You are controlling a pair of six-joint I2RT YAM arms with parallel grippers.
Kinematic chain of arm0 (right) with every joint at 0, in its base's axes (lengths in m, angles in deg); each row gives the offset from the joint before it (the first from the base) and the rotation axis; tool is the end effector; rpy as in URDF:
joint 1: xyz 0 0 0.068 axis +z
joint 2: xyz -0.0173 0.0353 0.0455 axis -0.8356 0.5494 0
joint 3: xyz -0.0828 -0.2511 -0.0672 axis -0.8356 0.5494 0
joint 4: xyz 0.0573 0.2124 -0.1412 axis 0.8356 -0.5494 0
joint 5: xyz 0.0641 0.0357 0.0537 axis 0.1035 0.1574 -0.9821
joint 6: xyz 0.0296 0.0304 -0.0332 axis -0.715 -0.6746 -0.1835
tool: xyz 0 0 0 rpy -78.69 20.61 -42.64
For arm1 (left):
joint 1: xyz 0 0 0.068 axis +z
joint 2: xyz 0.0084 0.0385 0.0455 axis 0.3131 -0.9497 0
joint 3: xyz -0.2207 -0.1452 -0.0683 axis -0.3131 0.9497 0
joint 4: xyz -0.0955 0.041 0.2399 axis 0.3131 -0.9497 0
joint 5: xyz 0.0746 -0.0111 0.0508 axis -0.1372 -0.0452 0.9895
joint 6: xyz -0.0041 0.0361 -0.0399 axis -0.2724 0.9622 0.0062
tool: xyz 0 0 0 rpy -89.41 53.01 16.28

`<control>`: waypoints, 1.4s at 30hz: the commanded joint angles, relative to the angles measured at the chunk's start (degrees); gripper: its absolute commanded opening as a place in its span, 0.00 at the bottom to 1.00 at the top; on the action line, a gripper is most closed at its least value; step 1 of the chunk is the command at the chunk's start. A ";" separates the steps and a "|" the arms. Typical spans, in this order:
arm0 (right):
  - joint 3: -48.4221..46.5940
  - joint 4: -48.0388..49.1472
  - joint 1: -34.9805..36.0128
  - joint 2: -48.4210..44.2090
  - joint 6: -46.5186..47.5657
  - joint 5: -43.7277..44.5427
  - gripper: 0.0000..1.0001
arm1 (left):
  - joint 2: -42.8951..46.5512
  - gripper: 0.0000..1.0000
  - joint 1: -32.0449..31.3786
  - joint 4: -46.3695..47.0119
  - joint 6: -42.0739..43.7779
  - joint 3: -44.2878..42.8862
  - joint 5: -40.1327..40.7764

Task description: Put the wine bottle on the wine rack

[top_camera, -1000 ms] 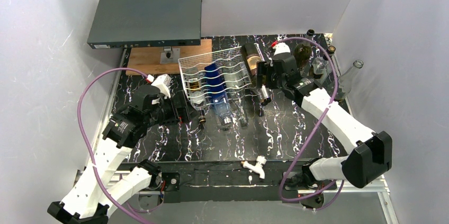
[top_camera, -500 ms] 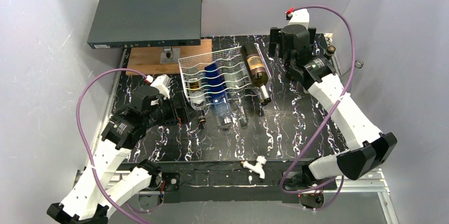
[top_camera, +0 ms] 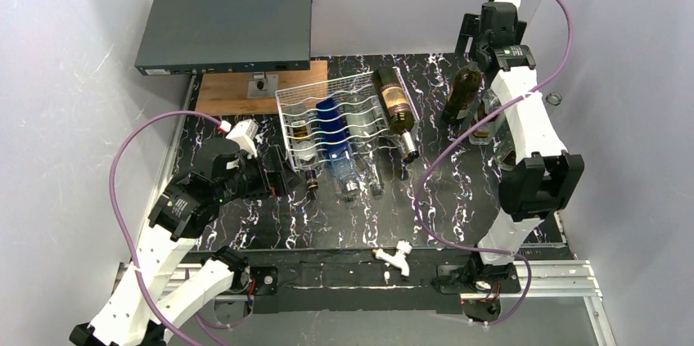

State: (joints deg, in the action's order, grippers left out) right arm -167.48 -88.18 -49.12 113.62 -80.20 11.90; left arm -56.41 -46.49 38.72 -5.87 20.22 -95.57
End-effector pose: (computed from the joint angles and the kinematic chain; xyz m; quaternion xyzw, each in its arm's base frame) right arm 0.3940 0.0371 0.4175 0.1269 0.8150 -0.1036 0.5558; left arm 0.1143 -0.0670 0.3654 -0.0123 0.8628 -0.3131 0.3967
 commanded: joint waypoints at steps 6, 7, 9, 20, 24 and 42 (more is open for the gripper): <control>-3.30 1.81 -1.75 5.17 0.01 -3.27 0.89 | 0.63 0.98 -0.14 -1.85 0.16 -2.70 0.39; -3.08 2.09 -1.75 5.44 -0.01 -3.66 0.87 | 0.63 0.98 -0.14 -1.89 0.12 -2.80 0.39; -2.28 3.24 -1.75 5.38 0.31 -4.50 0.82 | 0.71 0.98 -0.14 -1.84 0.11 -2.86 0.39; 0.72 5.41 -1.66 4.20 -0.83 -3.38 0.64 | 0.63 0.98 -0.16 -1.92 0.02 -3.05 0.39; 1.31 6.22 -1.59 3.90 -1.11 -2.21 0.60 | 0.54 0.98 -0.17 -1.86 0.11 -3.17 0.28; -7.30 4.90 0.88 2.86 1.37 -2.64 0.01 | 0.03 0.98 -0.14 -1.86 0.08 -2.79 0.47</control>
State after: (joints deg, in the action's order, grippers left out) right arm -168.16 -87.29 -49.23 119.79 -79.78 9.37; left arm -56.21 -46.49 37.69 -6.02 19.04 -95.46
